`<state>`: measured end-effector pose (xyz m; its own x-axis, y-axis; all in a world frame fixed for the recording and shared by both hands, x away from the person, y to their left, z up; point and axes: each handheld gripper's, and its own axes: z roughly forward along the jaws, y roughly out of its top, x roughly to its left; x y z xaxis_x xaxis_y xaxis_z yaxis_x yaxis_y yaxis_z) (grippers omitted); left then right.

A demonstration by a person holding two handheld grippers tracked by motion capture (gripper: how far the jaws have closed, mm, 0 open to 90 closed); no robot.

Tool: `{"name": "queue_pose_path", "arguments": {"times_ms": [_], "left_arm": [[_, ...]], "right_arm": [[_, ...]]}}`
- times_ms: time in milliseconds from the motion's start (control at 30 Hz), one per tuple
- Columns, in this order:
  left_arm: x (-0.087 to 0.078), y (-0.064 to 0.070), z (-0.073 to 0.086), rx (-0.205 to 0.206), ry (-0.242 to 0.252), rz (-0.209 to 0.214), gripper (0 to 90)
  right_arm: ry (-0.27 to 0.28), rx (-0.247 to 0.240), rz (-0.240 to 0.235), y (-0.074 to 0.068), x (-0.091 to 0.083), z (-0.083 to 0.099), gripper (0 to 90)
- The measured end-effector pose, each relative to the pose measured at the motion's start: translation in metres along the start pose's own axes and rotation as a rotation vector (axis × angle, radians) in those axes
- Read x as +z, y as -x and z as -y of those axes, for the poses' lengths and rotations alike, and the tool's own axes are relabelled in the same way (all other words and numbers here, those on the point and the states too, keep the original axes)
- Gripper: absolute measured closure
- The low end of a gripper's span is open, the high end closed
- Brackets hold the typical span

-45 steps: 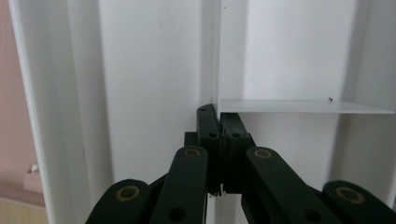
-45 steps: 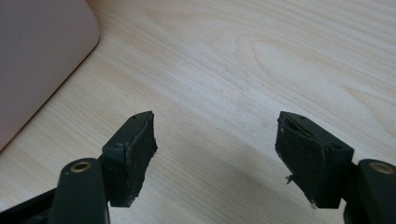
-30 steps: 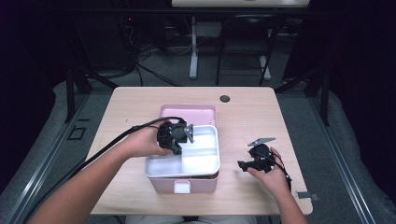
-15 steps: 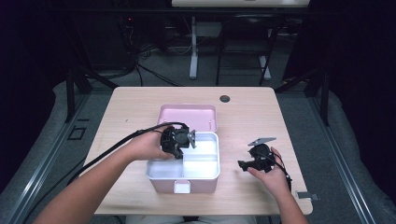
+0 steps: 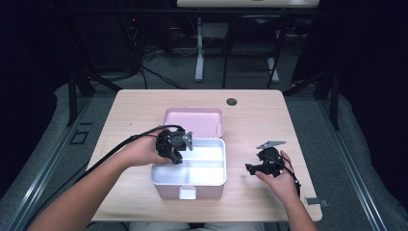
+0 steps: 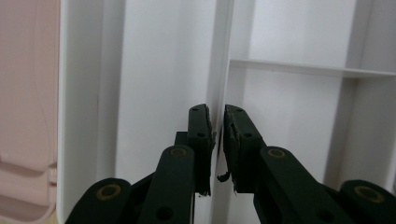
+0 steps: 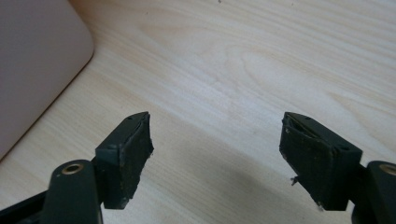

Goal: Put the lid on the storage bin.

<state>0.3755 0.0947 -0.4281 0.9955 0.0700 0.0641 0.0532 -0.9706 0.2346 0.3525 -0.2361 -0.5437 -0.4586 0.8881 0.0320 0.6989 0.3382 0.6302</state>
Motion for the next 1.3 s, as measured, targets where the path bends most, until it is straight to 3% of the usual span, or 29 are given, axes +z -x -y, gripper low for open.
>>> {"name": "queue_pose_path", "arguments": {"times_ms": [233,433,567,733,1000,1067,1300], "left_arm": [[-0.006,0.000,0.018,-0.020,-0.024,-0.021,80.3],[-0.006,0.000,0.029,-0.048,-0.027,-0.025,80.2],[-0.002,-0.002,0.033,-0.052,-0.045,-0.023,80.1],[0.003,-0.002,0.037,-0.066,-0.046,-0.017,81.3],[0.004,-0.001,0.037,-0.060,-0.044,-0.011,84.0],[0.004,-0.001,0.037,-0.059,-0.045,-0.006,84.1],[0.004,-0.002,0.036,-0.057,-0.050,-0.003,84.0]], "right_arm": [[-0.005,-0.015,-0.029,-0.005,-0.002,-0.007,21.6],[0.037,-0.046,-0.018,-0.015,-0.008,-0.022,14.3],[0.059,-0.034,-0.042,-0.015,-0.015,-0.039,13.8],[0.108,0.024,-0.034,-0.010,-0.021,-0.065,20.6],[0.148,0.009,0.002,-0.013,-0.010,-0.110,29.0],[0.154,0.002,-0.012,-0.015,-0.007,-0.119,35.5],[0.114,0.094,-0.061,-0.013,0.014,-0.152,46.6]]}}
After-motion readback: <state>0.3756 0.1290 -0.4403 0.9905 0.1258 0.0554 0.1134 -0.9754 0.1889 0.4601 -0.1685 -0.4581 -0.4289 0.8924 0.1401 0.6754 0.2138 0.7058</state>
